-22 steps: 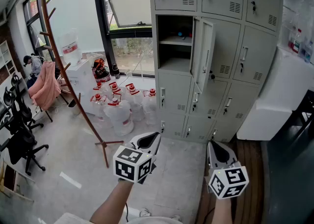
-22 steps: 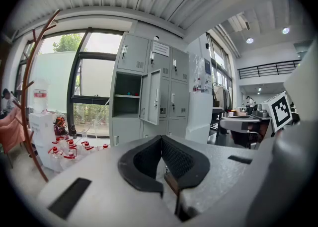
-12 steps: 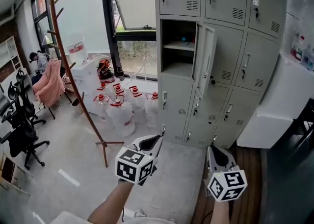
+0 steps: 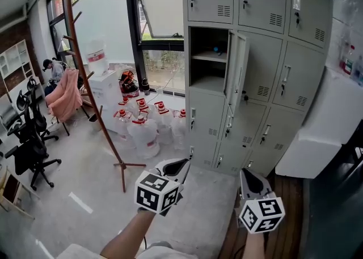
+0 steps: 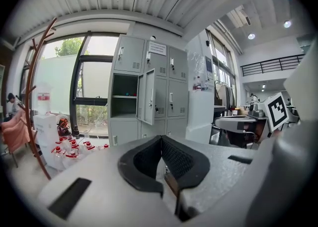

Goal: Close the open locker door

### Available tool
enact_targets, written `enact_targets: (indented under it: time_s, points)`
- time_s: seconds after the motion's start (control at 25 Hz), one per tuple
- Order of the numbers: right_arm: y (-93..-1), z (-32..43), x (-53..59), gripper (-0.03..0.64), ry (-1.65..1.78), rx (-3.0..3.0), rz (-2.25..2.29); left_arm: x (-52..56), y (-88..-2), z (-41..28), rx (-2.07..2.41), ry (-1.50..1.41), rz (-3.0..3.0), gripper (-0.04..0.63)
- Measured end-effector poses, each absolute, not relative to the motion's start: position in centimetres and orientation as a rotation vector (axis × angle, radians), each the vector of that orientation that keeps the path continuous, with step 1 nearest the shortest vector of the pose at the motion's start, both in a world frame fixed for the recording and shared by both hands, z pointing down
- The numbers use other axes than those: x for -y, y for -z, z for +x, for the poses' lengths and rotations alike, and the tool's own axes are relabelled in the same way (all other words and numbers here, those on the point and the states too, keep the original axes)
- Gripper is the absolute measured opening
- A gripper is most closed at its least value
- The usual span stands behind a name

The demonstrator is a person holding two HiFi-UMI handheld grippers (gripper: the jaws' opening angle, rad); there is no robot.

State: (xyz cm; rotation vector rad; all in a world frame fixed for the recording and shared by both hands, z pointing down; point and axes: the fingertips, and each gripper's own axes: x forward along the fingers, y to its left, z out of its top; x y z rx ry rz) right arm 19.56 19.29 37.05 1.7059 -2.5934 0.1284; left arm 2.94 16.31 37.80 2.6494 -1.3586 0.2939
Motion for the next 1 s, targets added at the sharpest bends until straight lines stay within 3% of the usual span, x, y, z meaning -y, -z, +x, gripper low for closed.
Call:
enact_targets:
  time_s: [0.52,1.0]
  points:
    - [-37.7,21.4,-16.5,0.005,-0.122,2.594,1.721,-12.8,-38.3,4.8,1.356,-0.291,2.656,0.008]
    - [-37.0,22.2,-5.7,0.005,-0.097,2.542,1.764,-0.9,-38.6,5.8,1.281,-0.257,2.664,0.008]
